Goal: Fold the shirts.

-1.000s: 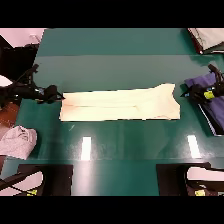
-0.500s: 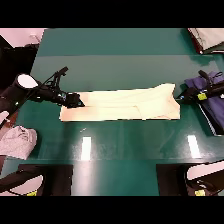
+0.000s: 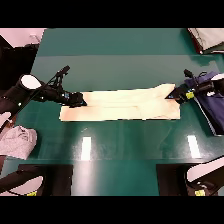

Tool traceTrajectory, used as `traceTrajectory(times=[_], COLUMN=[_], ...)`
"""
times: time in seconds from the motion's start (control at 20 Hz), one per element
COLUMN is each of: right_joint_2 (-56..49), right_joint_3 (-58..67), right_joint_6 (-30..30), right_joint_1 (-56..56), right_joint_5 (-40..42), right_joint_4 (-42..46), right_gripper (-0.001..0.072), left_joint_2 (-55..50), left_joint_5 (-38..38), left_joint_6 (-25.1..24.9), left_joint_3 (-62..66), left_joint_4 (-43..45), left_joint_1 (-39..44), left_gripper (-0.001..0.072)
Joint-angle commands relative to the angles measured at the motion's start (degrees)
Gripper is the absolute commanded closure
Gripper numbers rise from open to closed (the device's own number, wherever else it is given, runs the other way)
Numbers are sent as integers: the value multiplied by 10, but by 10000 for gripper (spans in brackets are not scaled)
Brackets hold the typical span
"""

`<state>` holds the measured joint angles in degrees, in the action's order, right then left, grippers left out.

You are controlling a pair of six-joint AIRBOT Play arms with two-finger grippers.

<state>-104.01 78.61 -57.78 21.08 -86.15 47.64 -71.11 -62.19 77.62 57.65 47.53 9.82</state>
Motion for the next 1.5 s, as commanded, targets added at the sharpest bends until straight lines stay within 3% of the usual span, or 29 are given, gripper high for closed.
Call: traceTrajectory(times=[0.0,0.1,0.15,0.2,0.5,0.75,1.1,1.45], right_joint_2=[-2,-2,-2,-2,56,139,180,179], right_joint_3=[1,1,1,1,1,10,193,293], right_joint_6=[4,5,10,20,13,-32,-130,-160], right_joint_1=[-20,-20,-20,-19,-15,-47,-168,-303], right_joint_5=[-8,-10,-11,-14,-14,-20,-53,-32], right_joint_4=[-9,-10,-10,-10,-11,-12,-12,-10], right_gripper=[333,443,609,691,695,696,696,696], left_joint_2=[0,0,0,0,-16,-144,-343,-376], left_joint_5=[3,2,3,3,57,57,51,77], left_joint_6=[2,2,2,3,47,47,49,50], left_joint_3=[1,1,1,1,24,151,317,334], left_joint_4=[0,0,0,0,2,3,2,2], left_joint_1=[1,1,1,1,22,96,196,189], left_gripper=[684,684,684,684,686,686,685,684])
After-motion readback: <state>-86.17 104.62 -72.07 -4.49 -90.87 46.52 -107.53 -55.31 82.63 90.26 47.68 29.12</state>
